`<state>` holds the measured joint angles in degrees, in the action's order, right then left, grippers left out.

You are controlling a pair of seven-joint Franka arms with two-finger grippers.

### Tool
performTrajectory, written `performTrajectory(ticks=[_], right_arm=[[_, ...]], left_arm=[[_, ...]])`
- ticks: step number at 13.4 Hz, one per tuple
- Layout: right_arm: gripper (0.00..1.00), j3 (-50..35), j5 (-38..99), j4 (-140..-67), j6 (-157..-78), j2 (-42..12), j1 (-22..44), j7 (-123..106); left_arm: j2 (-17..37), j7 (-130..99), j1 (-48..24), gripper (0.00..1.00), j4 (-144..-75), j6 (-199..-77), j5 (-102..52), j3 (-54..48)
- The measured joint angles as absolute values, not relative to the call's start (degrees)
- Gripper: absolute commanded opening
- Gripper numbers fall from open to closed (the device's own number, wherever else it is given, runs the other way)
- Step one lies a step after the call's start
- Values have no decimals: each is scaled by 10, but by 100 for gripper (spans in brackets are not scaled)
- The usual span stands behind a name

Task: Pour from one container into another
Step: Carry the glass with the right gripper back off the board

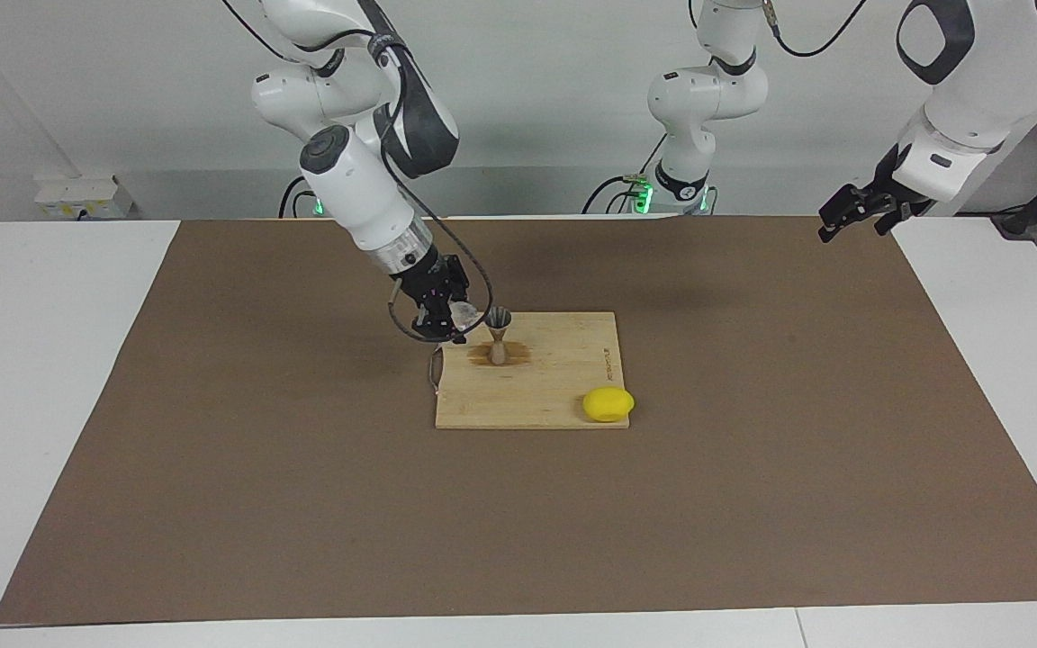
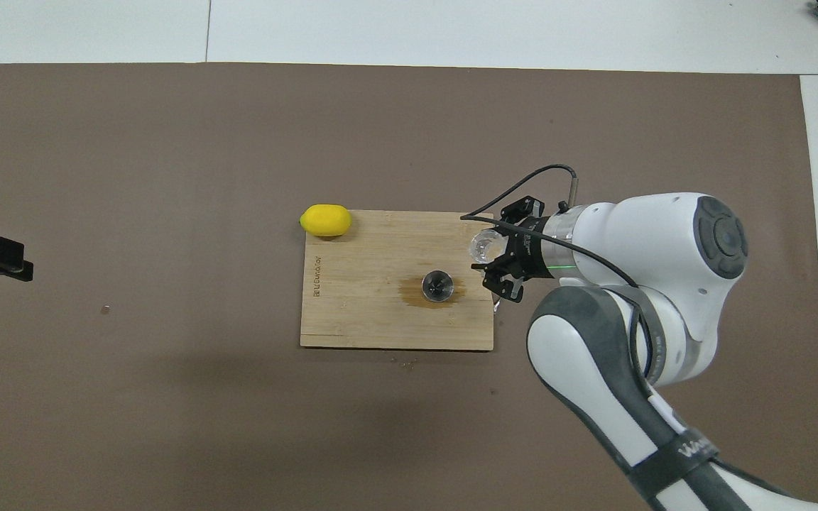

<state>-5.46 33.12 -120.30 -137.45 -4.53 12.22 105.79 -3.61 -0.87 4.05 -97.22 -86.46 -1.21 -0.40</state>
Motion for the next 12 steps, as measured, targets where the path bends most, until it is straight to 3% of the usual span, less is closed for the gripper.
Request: performTrajectory(ticks=[4, 12], right_arm=[[0, -54, 436, -1255, -1432, -50, 79, 956], [0, -53, 642, -1313, -1458, -67, -40, 686]], left_arm=[[-36, -9, 40, 100, -972, -866, -12, -4], [-36, -21, 40, 100, -972, -867, -12, -3]])
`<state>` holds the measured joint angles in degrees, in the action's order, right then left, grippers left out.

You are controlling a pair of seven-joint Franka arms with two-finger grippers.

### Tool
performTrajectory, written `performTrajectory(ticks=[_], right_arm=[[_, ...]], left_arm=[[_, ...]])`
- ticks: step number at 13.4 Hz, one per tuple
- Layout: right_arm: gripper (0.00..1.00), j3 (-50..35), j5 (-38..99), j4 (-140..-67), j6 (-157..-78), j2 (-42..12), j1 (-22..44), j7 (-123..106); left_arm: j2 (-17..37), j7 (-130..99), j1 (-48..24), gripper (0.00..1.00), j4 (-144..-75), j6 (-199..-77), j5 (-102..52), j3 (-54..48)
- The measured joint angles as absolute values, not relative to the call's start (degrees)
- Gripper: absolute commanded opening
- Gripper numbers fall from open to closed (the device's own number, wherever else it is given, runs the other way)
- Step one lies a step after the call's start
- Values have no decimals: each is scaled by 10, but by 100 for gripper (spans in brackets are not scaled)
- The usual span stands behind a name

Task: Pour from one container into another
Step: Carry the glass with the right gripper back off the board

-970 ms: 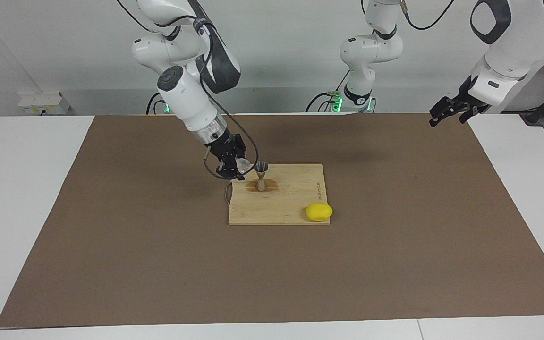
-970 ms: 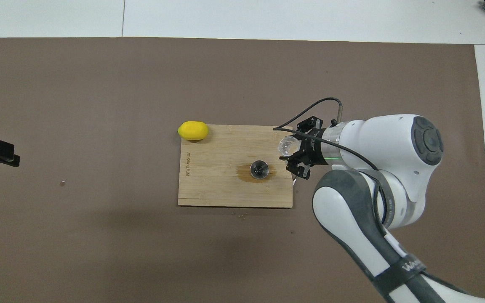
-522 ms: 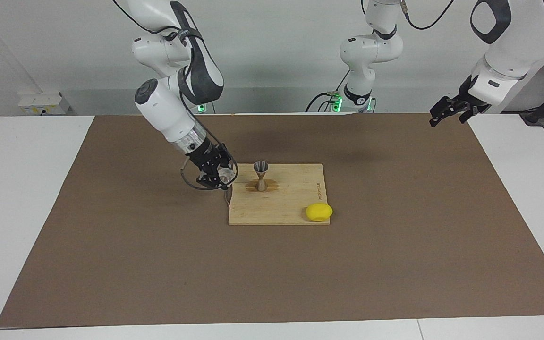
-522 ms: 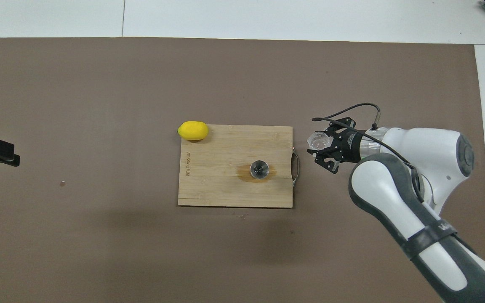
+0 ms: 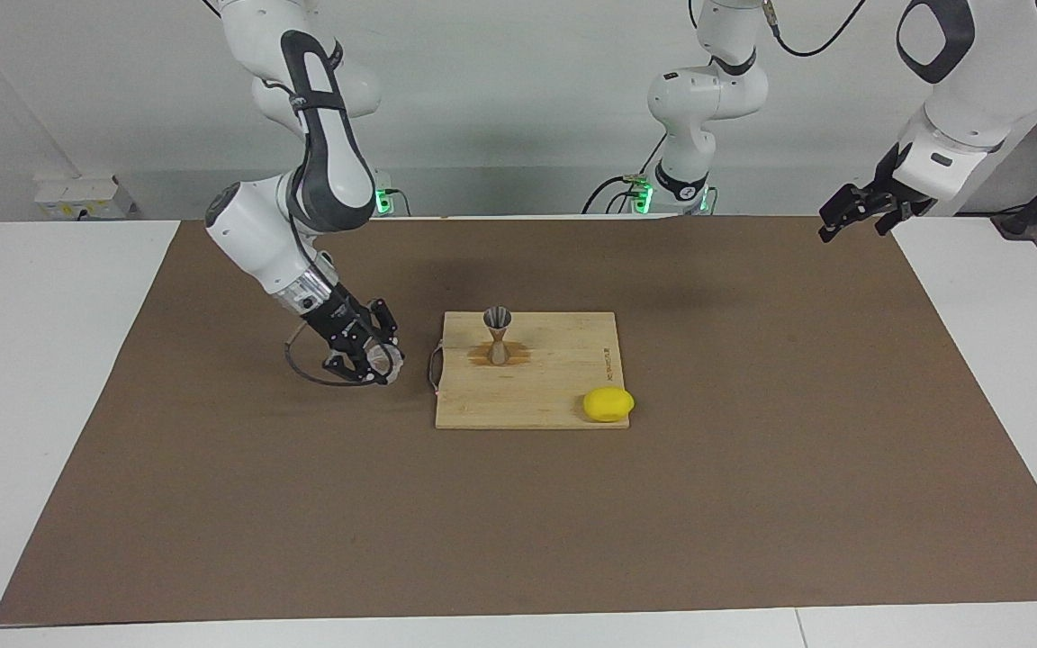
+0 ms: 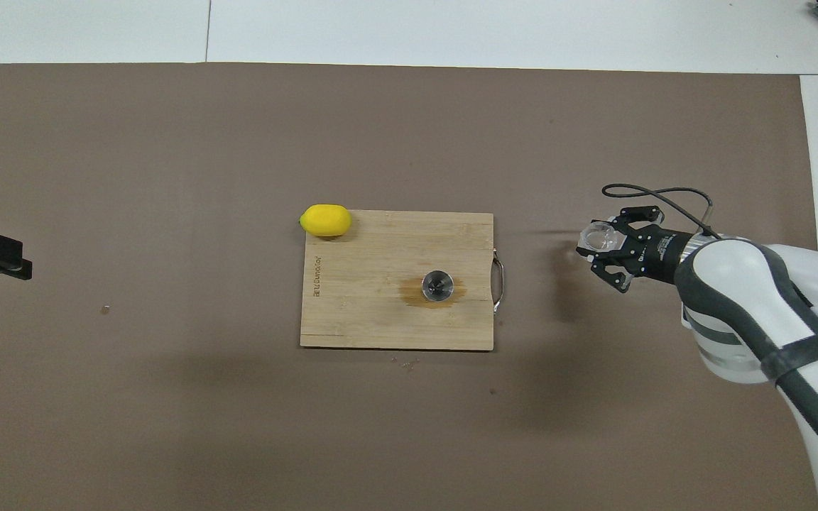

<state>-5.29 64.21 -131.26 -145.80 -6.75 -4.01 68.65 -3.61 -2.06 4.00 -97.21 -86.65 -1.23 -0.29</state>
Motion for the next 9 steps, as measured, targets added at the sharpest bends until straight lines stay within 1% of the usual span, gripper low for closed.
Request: performTrajectory(ticks=[4, 7, 8, 9], right_arm=[[0, -53, 697, -1337, -1464, -75, -88, 593], [0, -53, 754, -1354, -1464, -77, -103, 516], [15, -53, 756, -1358, -1464, -77, -103, 513], [46, -54, 756, -1359, -1464, -77, -103, 513]], left_arm=[[-36, -22, 40, 100, -972, -867, -12, -3], [-36, -26, 40, 100, -972, -867, -12, -3], [-36, -27, 40, 100, -972, -867, -12, -3], [-36, -28, 40, 100, -972, -867, -12, -4]])
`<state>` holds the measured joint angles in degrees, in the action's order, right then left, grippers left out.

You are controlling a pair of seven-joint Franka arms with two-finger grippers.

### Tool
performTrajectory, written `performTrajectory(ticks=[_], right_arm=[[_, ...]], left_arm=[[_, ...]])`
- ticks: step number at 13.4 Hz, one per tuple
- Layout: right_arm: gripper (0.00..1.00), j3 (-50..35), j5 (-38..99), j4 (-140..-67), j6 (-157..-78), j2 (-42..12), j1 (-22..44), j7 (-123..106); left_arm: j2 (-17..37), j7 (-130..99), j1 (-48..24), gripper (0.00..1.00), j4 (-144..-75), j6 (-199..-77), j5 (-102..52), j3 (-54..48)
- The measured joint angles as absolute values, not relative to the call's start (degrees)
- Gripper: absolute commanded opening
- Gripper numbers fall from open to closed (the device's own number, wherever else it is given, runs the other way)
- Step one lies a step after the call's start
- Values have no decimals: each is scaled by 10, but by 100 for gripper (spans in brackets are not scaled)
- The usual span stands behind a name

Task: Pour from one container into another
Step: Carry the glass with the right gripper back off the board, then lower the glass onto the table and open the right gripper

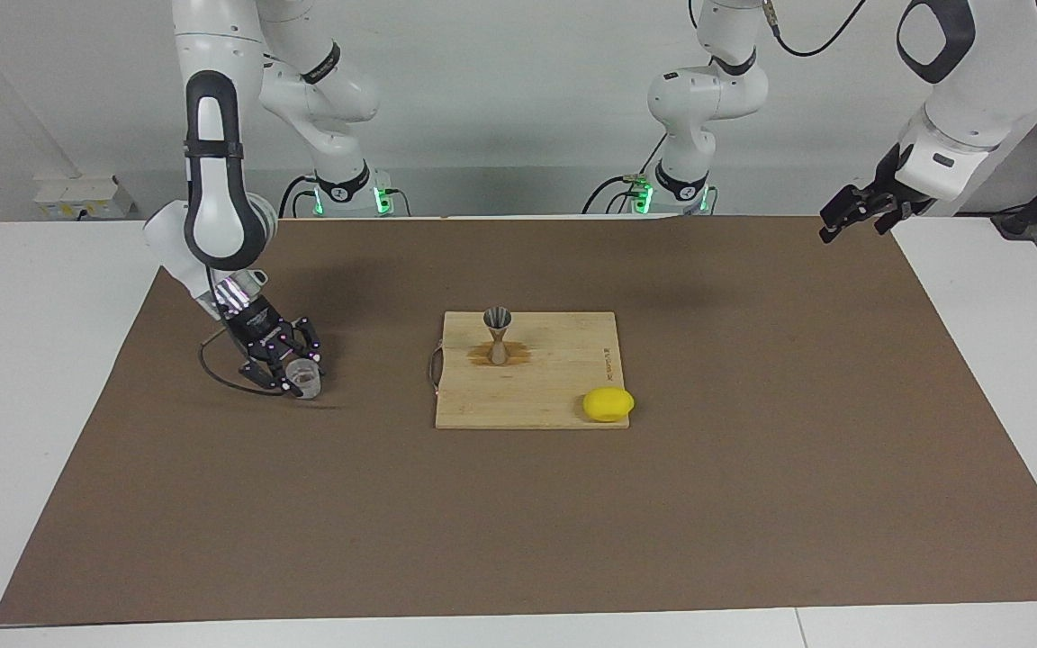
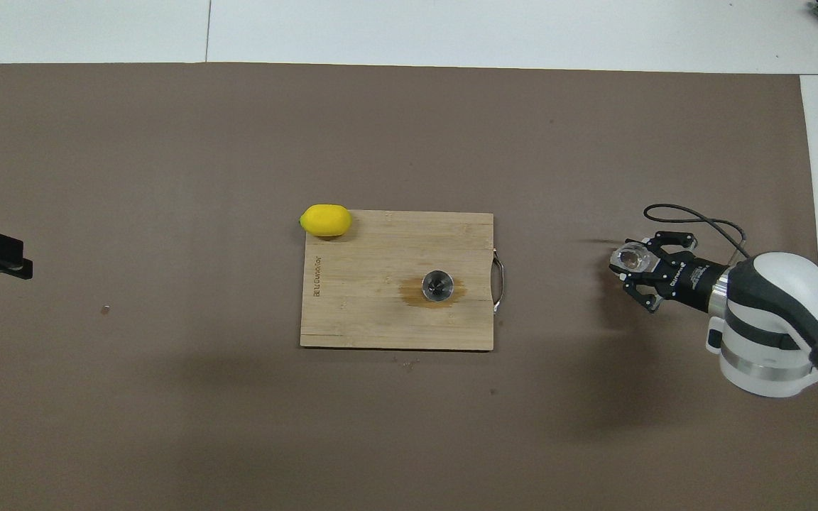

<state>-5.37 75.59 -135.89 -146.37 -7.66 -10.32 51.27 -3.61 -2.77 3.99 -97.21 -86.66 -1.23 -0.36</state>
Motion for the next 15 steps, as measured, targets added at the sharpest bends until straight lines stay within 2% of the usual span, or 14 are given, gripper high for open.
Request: performTrajectory(ticks=[1, 3, 4, 15], right_arm=[[80, -54, 756, -1359, -1464, -77, -103, 513], [95, -54, 756, -1360, -1464, -77, -102, 510], [98, -55, 756, -1362, -1464, -77, -102, 508], [99, -56, 746, -1371, -1464, -74, -99, 493]], left_arm=[[-36, -28, 40, 100, -972, -867, -12, -4], [-36, -29, 40, 100, -972, -867, -12, -4], [-36, -29, 40, 100, -972, -867, -12, -4], [-36, -29, 40, 100, -972, -867, -12, -4]])
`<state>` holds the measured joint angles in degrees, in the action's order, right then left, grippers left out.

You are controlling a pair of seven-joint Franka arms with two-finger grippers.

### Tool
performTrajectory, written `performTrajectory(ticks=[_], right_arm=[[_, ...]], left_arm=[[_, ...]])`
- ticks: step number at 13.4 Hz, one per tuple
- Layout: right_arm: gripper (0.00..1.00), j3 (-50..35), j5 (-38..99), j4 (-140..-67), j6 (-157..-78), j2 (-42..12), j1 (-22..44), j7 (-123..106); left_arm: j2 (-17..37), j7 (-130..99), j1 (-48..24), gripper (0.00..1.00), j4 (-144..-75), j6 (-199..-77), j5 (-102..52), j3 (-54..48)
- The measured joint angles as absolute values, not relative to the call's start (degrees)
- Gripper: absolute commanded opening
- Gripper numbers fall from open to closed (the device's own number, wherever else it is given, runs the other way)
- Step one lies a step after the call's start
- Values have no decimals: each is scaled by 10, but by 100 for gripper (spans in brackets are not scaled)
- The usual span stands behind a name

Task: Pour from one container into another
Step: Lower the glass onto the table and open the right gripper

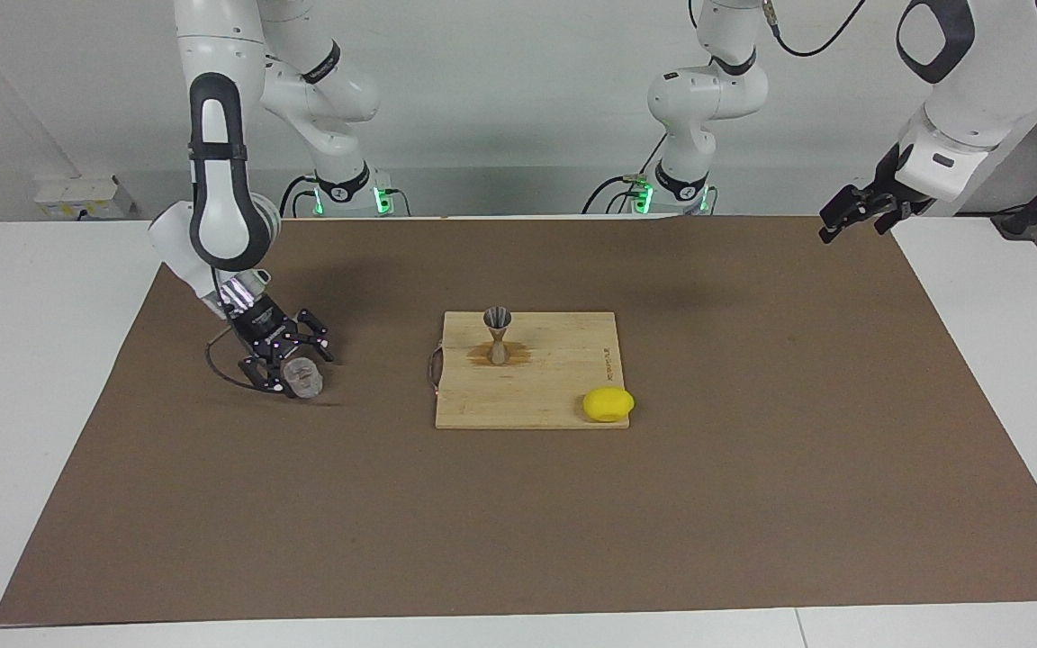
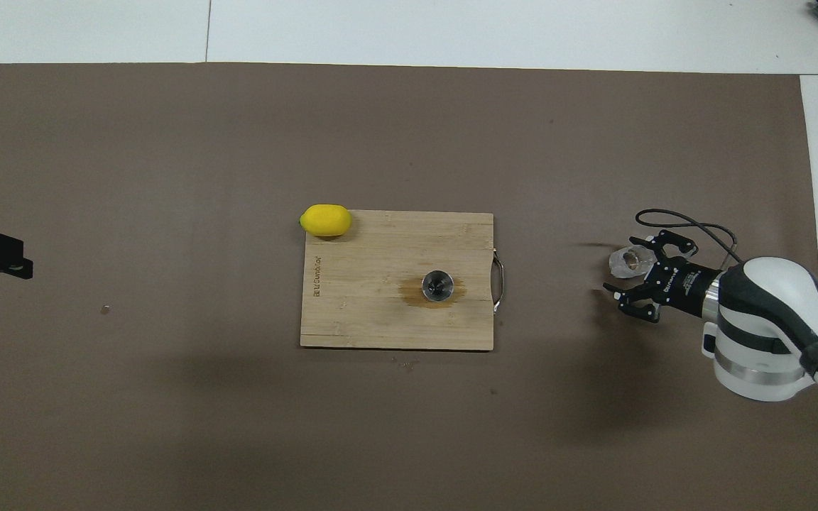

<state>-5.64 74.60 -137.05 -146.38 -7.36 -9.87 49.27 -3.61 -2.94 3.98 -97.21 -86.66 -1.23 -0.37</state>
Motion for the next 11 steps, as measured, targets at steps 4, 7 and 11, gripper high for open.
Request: performTrajectory(ticks=[4, 7, 11], right_arm=[[99, -54, 693, -1371, -1464, -73, -101, 492], [99, -53, 625, -1371, -1463, -72, -102, 492], [99, -51, 506, -1369, -1440, -65, -137, 496]], left_arm=[[-36, -29, 40, 100, -972, -867, -12, -4], [-36, -29, 40, 100, -972, -867, -12, -4], [-36, -29, 40, 100, -972, -867, -12, -4]])
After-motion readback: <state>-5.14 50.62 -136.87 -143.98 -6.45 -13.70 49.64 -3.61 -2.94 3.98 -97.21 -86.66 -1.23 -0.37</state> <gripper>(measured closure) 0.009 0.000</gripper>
